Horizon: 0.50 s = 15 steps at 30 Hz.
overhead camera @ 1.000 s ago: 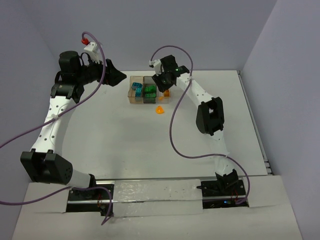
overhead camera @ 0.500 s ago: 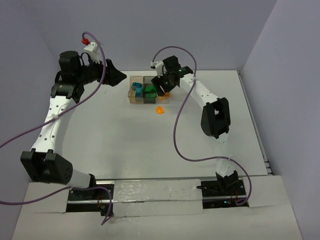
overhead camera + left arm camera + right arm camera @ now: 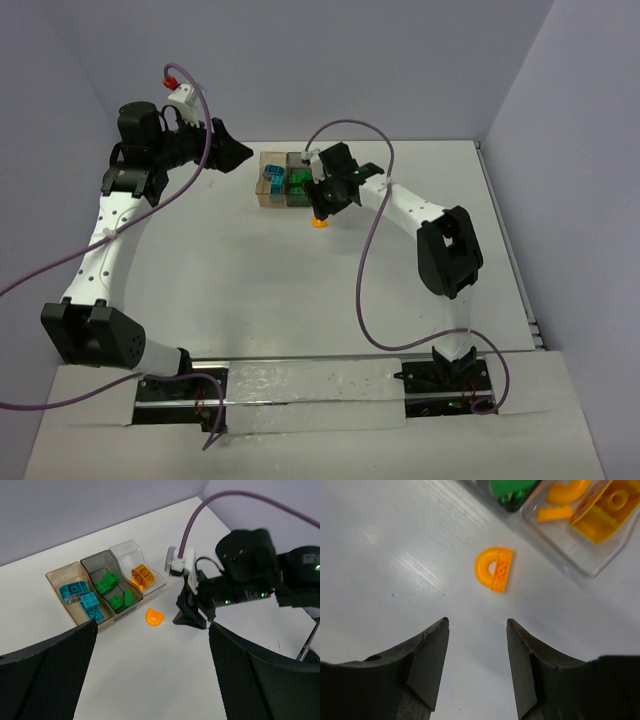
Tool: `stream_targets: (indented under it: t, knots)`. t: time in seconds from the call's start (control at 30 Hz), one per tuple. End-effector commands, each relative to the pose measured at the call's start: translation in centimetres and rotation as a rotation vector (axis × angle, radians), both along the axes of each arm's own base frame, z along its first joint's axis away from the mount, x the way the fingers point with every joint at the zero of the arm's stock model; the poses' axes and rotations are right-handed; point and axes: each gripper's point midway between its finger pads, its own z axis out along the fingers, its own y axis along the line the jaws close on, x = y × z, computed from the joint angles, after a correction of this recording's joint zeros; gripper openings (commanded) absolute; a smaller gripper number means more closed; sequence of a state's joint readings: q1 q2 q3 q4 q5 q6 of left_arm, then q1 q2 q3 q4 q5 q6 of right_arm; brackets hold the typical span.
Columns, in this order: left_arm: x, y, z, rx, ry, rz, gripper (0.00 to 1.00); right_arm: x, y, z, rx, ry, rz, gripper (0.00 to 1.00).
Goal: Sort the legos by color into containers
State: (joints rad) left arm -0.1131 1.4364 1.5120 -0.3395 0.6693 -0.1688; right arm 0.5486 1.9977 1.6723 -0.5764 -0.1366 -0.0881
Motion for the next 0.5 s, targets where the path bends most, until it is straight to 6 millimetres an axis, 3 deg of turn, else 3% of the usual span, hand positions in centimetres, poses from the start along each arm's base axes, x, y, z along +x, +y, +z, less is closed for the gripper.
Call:
stream_targets:
  t: [0.0, 0.17, 0.47]
  knots:
    - [-0.7, 0.3, 2.7, -0.005, -0.085, 0.004, 0.99, 1.3, 0.7, 2.3, 0.054, -0.162, -0.177, 0.54]
    - [-0.8, 0.3, 2.6, -0.006, -0.083, 0.004, 0.99, 2.3, 0.1, 1.0, 0.035, -0.188, -0.293, 0.5]
    - [-0.9, 0.3, 2.6, 0.002, -0.086, 0.004, 0.99, 3.4, 1.0, -1.8, 0.018, -0.136, -0.301, 0.47]
